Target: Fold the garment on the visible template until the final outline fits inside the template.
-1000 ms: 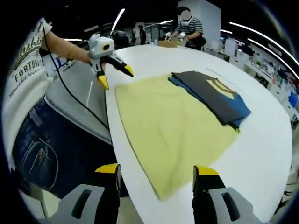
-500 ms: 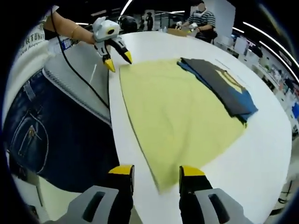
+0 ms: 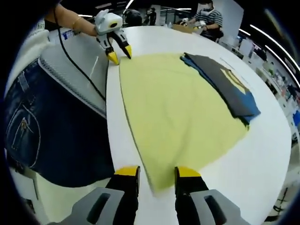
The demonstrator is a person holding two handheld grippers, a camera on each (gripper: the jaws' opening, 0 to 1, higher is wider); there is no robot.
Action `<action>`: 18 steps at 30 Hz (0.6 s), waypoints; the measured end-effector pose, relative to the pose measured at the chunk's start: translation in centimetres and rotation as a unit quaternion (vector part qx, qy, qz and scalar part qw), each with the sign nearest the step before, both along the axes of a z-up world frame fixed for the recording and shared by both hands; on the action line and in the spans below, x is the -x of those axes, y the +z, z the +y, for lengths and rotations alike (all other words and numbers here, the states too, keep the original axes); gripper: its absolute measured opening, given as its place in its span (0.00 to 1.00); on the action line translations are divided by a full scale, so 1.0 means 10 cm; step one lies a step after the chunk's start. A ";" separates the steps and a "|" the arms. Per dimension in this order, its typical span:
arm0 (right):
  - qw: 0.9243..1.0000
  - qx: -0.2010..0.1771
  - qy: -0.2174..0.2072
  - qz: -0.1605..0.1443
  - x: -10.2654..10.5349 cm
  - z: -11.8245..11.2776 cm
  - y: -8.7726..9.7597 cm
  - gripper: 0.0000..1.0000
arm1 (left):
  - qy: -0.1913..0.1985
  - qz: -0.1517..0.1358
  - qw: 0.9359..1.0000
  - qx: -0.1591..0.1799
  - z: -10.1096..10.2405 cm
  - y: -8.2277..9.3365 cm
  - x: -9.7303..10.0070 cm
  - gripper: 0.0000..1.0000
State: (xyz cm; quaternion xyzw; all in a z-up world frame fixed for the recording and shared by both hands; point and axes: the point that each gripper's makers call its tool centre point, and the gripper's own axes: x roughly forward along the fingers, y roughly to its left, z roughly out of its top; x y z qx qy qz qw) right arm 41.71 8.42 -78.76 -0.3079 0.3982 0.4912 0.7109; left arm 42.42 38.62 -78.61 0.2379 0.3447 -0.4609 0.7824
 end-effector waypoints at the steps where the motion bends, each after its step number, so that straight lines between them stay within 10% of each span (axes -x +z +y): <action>1: 1.000 0.004 0.003 -0.001 -0.01 0.00 -0.02 0.25 | 0.000 0.000 1.000 -0.001 0.00 0.00 0.00 0.27; 18: 1.000 0.010 0.008 0.020 -0.06 0.00 -0.06 0.16 | -0.017 0.028 0.999 -0.021 -0.02 -0.04 -0.08 0.25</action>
